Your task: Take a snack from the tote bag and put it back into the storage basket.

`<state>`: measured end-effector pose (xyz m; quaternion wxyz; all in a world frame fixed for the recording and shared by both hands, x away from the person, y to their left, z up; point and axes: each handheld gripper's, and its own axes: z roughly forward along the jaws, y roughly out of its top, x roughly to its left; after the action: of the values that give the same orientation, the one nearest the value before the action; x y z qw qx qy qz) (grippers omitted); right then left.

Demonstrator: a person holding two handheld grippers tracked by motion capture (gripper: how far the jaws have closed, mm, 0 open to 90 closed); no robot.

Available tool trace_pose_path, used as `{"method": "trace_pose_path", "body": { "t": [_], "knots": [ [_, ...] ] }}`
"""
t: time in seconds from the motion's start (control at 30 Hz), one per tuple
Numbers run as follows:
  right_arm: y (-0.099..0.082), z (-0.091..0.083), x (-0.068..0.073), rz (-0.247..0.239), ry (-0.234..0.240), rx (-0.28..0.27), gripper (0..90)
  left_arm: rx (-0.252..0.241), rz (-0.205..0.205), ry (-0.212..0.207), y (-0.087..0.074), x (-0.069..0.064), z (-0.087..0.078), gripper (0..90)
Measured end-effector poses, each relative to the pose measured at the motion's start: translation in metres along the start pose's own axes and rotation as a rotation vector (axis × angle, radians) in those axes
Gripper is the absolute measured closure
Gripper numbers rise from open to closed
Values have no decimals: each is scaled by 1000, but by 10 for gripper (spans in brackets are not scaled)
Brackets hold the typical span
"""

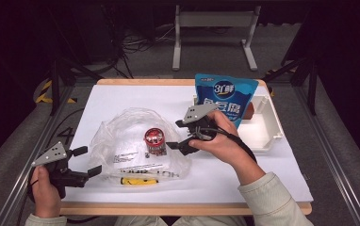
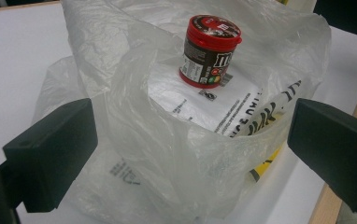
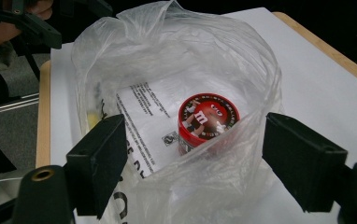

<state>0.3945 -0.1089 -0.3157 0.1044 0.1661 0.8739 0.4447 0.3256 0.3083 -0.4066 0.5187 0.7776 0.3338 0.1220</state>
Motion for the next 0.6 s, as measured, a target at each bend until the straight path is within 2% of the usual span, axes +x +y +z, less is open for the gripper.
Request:
{"method": "trace_pose_path", "body": {
  "t": [0.6],
  "knots": [
    [19,34,10,-30,50,-23,223,-7,-6,3,-1,0,-2,22]
  ]
}}
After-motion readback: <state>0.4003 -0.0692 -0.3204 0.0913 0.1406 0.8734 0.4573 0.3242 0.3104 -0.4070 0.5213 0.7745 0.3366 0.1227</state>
